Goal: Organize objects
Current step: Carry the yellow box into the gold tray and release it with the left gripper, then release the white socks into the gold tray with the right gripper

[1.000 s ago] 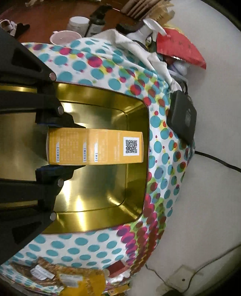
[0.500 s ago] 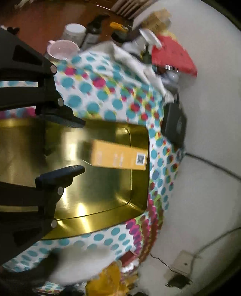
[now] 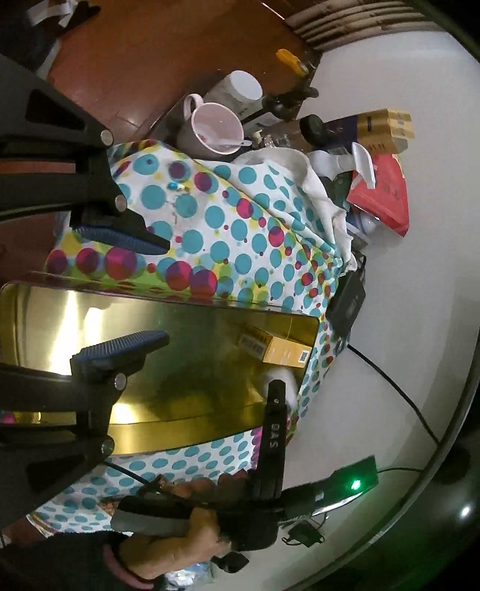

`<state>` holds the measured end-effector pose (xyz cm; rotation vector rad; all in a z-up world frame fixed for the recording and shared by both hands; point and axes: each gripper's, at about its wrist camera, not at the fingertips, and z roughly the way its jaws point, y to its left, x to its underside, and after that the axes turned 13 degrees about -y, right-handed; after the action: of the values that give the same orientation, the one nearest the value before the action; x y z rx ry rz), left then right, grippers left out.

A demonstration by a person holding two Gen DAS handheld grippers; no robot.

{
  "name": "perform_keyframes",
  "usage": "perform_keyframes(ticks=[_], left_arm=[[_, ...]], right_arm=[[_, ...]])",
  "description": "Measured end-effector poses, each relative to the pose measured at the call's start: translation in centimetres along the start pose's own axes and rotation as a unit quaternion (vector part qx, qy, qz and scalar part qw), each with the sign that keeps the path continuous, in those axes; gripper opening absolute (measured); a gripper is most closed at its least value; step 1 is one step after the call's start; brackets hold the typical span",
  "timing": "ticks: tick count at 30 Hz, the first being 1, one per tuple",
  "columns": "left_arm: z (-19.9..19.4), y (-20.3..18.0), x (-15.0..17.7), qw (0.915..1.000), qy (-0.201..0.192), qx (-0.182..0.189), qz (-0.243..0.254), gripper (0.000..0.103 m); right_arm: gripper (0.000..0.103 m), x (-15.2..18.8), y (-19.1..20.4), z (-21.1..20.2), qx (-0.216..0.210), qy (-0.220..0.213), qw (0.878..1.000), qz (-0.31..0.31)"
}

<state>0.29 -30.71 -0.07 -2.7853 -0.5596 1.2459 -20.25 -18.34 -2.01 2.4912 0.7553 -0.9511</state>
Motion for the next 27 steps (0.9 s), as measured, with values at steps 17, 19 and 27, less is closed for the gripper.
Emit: perform_keyframes(ticks=[17,19,27], left_arm=[[-2.9,-19.8,6.7,0.9821,-0.005,0.119,0.146,0.062],[-2.2,-22.2,8.1,0.9782,0.012,0.132,0.160,0.062],[-0.5,-24.1,12.0,0.9784,0.063,0.148,0.130,0.062]], right_arm=[[0.100,18.1,-12.6,-27.9,0.096,-0.104,0.988,0.055],[0.100,20.1,-13.6,-28.0,0.133,-0.093,0.986,0.047],[0.100,21.8,-15.6,-27.1,0.115,-0.093,0.988,0.041]])
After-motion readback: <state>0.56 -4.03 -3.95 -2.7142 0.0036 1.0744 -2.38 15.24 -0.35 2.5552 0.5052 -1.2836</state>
